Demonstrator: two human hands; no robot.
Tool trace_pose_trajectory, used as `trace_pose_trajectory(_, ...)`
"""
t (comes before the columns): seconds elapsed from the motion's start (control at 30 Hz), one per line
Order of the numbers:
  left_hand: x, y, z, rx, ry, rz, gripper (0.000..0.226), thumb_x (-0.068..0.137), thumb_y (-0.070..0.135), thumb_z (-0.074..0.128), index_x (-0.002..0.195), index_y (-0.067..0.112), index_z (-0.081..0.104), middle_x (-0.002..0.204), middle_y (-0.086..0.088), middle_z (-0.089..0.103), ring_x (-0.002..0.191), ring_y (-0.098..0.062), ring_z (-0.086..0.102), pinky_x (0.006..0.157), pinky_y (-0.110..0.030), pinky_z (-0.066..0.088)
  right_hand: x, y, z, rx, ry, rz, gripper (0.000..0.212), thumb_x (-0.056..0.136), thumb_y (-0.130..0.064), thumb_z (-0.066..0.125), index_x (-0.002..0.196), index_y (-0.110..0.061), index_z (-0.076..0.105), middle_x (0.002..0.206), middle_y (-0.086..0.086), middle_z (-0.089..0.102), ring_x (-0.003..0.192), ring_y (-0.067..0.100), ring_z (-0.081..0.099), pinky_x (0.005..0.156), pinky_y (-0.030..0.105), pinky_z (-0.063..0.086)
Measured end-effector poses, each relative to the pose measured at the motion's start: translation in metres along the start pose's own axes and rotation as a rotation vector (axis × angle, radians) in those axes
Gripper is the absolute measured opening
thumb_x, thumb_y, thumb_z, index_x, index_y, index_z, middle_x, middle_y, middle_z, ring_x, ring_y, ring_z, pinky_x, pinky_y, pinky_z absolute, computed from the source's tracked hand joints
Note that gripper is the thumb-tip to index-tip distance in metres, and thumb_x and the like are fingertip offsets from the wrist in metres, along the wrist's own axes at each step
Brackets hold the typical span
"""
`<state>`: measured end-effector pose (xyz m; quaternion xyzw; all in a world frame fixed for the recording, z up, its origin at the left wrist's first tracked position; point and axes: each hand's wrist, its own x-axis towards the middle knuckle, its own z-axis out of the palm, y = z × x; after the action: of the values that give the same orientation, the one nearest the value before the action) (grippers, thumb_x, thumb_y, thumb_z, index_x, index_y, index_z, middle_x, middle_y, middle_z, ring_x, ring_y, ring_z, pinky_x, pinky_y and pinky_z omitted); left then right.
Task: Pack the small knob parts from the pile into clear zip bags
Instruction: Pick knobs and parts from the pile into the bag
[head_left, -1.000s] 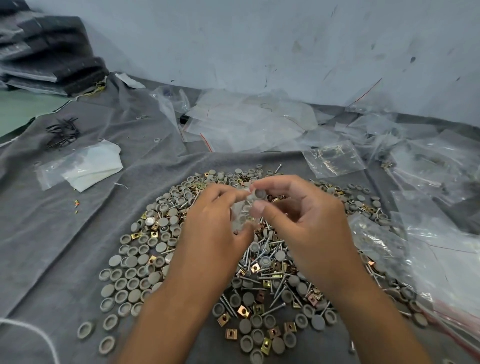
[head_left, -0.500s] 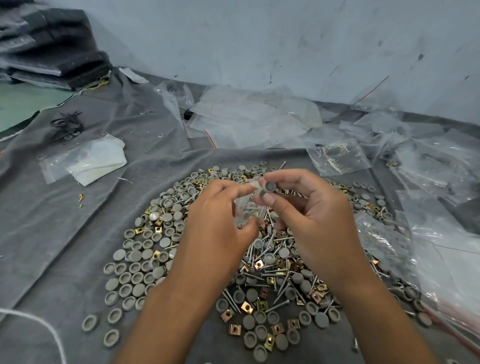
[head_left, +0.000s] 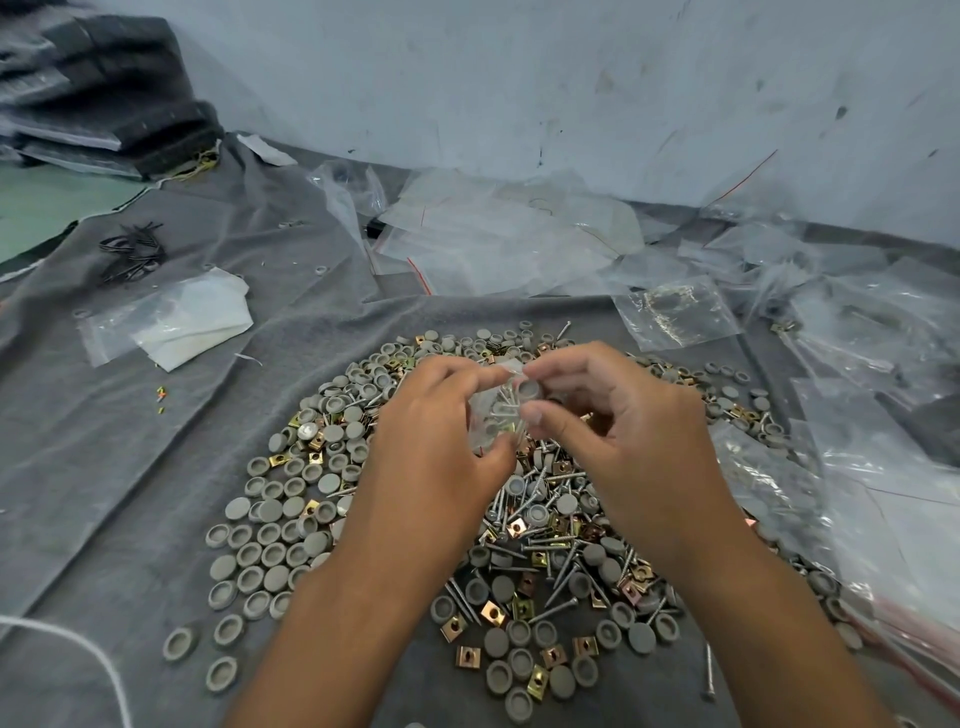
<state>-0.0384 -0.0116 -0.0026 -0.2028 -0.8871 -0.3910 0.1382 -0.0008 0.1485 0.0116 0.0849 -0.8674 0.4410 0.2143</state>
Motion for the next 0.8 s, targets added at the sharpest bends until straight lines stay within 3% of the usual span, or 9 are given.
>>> trace_pose_trajectory(0.07,0.000,0.001,0.000,0.010,0.005,0.009,0.043,0.082,0.026,0.079,0.123,0.027,0.068,0.107,0.019,0.055,0.085,0.009,0.048,0.082,0.002,0.031,-0.001,0.001,0.003,-0.132,-0.012,-0.049,0.020,0.088,-0.026,0.077,0.104,-0.034,0.069,0.092,-0.027,0.069,0.089,-0.012,0.065,0.074,0.004,0.048)
trace_pose_trajectory(0.17,0.000,0.001,-0.001,0.024,-0.001,0.018,0.046,0.081,0.023,0.080,0.125,0.025,0.067,0.109,0.018,0.055,0.083,0.010,0.048,0.083,0.003,0.031,-0.002,0.002,0.006,-0.248,-0.019,-0.119,0.025,0.087,-0.025,0.078,0.112,-0.023,0.074,0.104,-0.020,0.068,0.088,-0.014,0.060,0.081,0.009,0.051)
trace_pose_trajectory(0.23,-0.001,0.002,-0.002,0.023,0.003,0.020,0.046,0.081,0.024,0.080,0.125,0.025,0.067,0.107,0.018,0.055,0.082,0.010,0.048,0.083,0.004,0.030,-0.002,0.002,0.005,-0.193,0.009,-0.084,0.034,0.085,-0.026,0.080,0.118,-0.026,0.071,0.108,-0.016,0.068,0.087,-0.009,0.065,0.076,0.009,0.053)
trace_pose_trajectory(0.33,0.000,0.002,-0.003,0.027,-0.009,0.014,0.047,0.082,0.026,0.079,0.127,0.026,0.066,0.110,0.019,0.054,0.084,0.011,0.048,0.084,0.004,0.031,-0.003,-0.002,0.003,0.012,0.145,0.028,0.033,0.079,-0.028,0.085,0.107,-0.030,0.067,0.087,-0.012,0.070,0.074,0.000,0.073,0.061,0.012,0.056)
trace_pose_trajectory(0.4,0.000,0.001,-0.003,0.031,-0.014,0.017,0.048,0.081,0.025,0.080,0.127,0.027,0.066,0.111,0.019,0.054,0.084,0.011,0.047,0.084,0.003,0.030,-0.002,-0.004,0.002,0.131,0.197,0.070,0.031,0.078,-0.026,0.087,0.102,-0.026,0.067,0.084,-0.010,0.073,0.070,0.003,0.074,0.059,0.015,0.057)
trace_pose_trajectory(0.57,-0.001,0.003,-0.002,-0.002,-0.012,0.010,0.047,0.080,0.024,0.079,0.126,0.028,0.067,0.107,0.020,0.055,0.085,0.010,0.048,0.080,0.001,0.032,-0.002,-0.007,0.006,0.176,0.083,0.038,0.023,0.086,-0.017,0.081,0.103,-0.026,0.068,0.097,-0.014,0.075,0.091,0.000,0.074,0.074,0.014,0.057)
trace_pose_trajectory(0.73,-0.001,0.007,-0.002,-0.042,-0.015,0.020,0.036,0.077,0.016,0.077,0.111,0.027,0.071,0.100,0.018,0.056,0.084,0.010,0.048,0.077,-0.001,0.032,0.001,-0.004,0.013,-0.031,0.050,-0.076,0.020,0.086,-0.021,0.080,0.102,-0.028,0.071,0.095,-0.020,0.074,0.091,-0.003,0.071,0.077,0.012,0.054)
trace_pose_trajectory(0.8,-0.001,0.007,-0.002,-0.031,-0.014,0.011,0.036,0.079,0.017,0.077,0.113,0.027,0.070,0.101,0.018,0.056,0.085,0.009,0.049,0.078,-0.001,0.032,0.000,-0.003,0.014,-0.053,0.063,-0.090,0.020,0.088,-0.020,0.079,0.104,-0.029,0.072,0.095,-0.021,0.074,0.093,-0.005,0.069,0.077,0.009,0.051)
